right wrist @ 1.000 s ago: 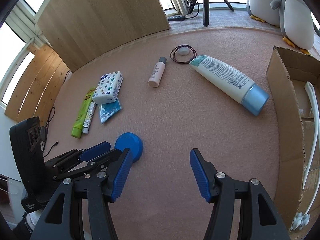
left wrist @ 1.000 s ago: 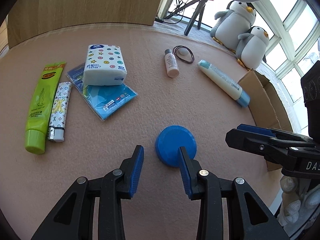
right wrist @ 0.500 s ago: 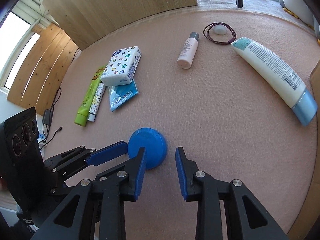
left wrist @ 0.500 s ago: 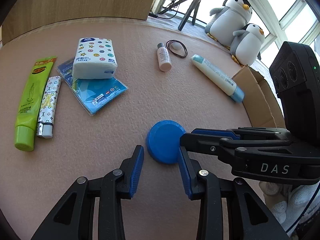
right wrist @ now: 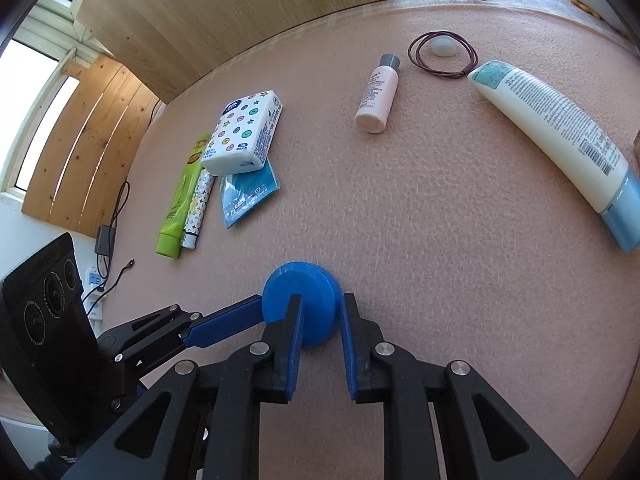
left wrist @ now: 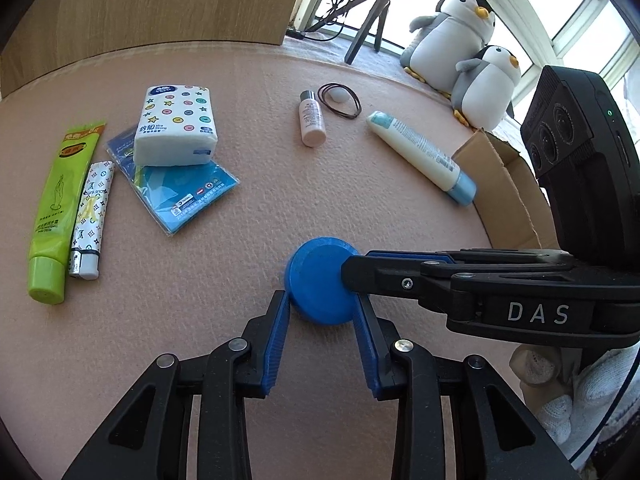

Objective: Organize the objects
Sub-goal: 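Lift the blue lid with the left gripper and carry it over the box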

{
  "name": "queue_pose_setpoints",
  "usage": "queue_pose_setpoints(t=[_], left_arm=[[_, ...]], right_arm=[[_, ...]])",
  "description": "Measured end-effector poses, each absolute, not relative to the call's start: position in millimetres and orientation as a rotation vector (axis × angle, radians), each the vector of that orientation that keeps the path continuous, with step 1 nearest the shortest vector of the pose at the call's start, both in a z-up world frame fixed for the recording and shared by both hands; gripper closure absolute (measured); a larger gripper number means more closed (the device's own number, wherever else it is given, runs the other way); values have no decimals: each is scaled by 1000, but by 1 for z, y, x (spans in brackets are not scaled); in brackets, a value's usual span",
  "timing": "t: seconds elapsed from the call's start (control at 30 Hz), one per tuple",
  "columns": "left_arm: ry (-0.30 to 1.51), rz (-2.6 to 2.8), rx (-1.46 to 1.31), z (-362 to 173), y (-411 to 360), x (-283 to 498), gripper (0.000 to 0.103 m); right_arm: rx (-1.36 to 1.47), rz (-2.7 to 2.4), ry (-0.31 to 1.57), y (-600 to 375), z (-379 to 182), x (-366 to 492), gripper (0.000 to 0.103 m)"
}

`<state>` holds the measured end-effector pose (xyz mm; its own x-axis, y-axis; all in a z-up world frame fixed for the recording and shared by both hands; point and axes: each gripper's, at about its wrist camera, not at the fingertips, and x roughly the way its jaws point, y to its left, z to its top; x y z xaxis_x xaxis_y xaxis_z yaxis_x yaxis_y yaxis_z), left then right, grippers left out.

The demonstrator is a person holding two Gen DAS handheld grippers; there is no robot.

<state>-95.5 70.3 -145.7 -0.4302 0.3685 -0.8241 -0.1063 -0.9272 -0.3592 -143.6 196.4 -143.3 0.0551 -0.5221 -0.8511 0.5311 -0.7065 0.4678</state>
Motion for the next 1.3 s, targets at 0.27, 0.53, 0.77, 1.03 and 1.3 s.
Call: queue_pose_setpoints(t=[0.27, 0.53, 0.77, 1.03, 1.3], left_arm=[[-287, 2432, -1356, -103, 109, -91, 69], [-182, 2340, -1267, -75, 186, -87, 69], [-121, 2240, -1225, -67, 260, -86, 69], [-80, 2154, -1209, -69, 329, -86, 69], [-43, 2094, -1200, -73, 378, -89, 69]], right_arm=[[1465, -1858, -35, 233, -100, -140, 86], [1405, -2011, -121, 310, -68, -140, 86], [1392, -2152, -188, 381, -55, -142, 86], [1407, -2246, -241, 444, -55, -148, 86], [1419, -2316, -292, 492, -59, -156, 86]])
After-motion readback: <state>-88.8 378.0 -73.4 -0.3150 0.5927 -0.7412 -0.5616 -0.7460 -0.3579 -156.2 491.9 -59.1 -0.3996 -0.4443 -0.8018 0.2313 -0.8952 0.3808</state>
